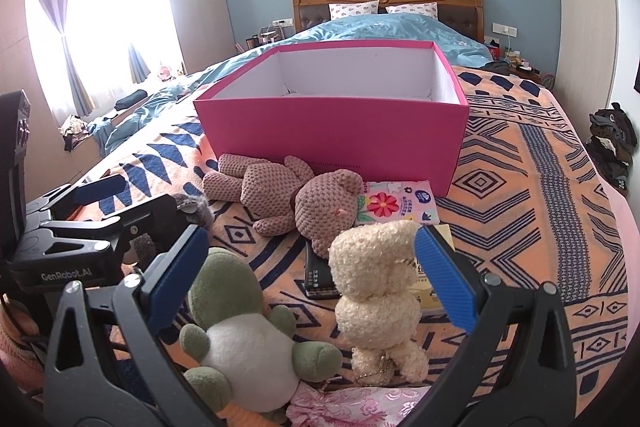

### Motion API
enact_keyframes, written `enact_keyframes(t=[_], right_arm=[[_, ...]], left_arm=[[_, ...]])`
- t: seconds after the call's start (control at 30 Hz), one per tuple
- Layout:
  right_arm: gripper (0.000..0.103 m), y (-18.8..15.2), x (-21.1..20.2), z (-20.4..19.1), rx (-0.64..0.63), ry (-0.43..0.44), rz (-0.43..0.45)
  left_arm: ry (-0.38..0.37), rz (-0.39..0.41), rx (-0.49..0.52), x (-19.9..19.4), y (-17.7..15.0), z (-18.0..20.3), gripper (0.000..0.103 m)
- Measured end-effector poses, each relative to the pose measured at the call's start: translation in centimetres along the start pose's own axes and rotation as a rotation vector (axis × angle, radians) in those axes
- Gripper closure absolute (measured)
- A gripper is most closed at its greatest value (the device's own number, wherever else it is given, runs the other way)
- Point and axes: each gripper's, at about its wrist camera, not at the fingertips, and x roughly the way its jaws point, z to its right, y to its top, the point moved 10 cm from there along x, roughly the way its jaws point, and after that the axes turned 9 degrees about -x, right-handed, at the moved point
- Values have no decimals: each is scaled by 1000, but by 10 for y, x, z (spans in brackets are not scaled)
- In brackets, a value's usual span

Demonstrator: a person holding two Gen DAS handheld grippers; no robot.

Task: Organize objects
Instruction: 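Move the left gripper to the green dinosaur plush and close on it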

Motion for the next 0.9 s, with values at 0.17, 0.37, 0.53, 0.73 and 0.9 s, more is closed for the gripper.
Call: enact_keyframes(t=[0.17, 0.37, 0.53, 0.73, 0.9], right_arm=[[0, -2, -2, 1, 6, 4, -2], [0, -11, -5, 1, 2, 12, -13], [0, -31, -11, -3, -11, 61, -48], [11, -61, -22, -8, -10, 116, -103], [31, -74, -22, -19, 12, 187, -135]], left_arm=[[-2, -2, 1, 0, -2, 0, 0], [-6, -7, 5, 0, -4, 0, 0], [-20, -7, 19, -3, -6, -1, 0], [-88, -30, 94, -4, -14, 9, 0], [-161, -52, 150, -5, -19, 24, 0]])
